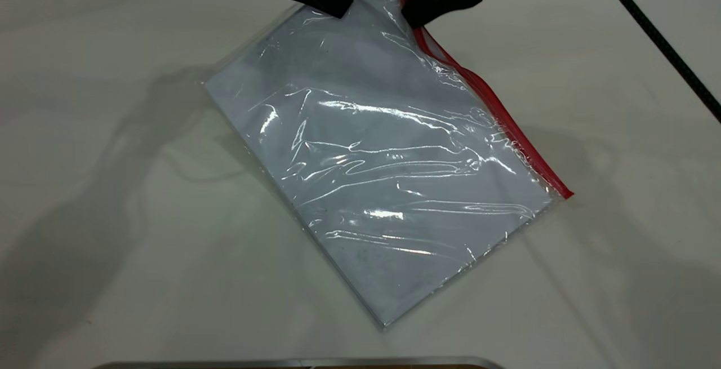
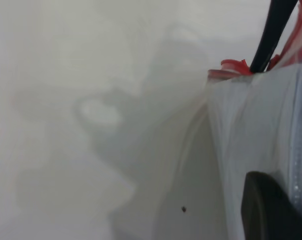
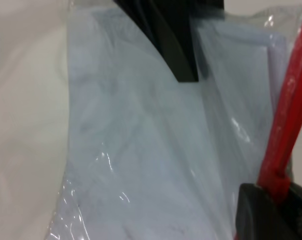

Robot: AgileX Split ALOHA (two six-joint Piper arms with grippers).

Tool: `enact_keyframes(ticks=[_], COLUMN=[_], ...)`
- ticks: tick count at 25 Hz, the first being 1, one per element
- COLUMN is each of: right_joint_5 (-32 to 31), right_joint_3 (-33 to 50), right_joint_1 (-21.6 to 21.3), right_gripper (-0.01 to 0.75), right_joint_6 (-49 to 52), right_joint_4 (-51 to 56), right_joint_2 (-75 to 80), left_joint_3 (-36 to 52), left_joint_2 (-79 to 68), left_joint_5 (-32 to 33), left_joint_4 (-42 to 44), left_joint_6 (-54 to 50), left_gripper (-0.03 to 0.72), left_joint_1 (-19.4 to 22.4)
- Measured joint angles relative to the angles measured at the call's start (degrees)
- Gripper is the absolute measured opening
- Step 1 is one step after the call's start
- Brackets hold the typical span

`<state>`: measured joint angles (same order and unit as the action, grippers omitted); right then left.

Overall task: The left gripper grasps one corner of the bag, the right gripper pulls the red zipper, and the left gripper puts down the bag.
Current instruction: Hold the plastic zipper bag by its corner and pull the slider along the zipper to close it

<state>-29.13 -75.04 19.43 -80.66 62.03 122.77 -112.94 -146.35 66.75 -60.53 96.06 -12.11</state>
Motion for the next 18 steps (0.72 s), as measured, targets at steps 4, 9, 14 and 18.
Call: enact_keyframes(ticks=[4, 9, 14, 18], right_joint_5=[0.25, 0.26, 0.31, 0.25], right_joint_3=[0.00, 0.00, 0.00, 0.00], right_joint_1=[0.00, 0.00, 0.00, 0.00], right_gripper=[0.108, 0.108, 0.148, 0.240], right_joint_6=[0.09, 0.09, 0.09, -0.37], right_joint_4=[-0.07, -0.11, 0.48, 1.73], right_joint_2=[1.09, 1.08, 1.08, 1.08], left_joint_3=[0.00, 0.00, 0.00, 0.00], left_joint_2=[0.00, 0.00, 0.00, 0.00], left_joint_5=[-0.05, -0.05, -0.05, -0.11], left_joint_4=[0.43, 0.43, 0.43, 0.38], left_joint_6=[0.00, 0.00, 0.00, 0.00], left_gripper=[0.051, 0.051, 0.051, 0.051], left_joint_1=[0.00, 0.00, 0.00, 0.00])
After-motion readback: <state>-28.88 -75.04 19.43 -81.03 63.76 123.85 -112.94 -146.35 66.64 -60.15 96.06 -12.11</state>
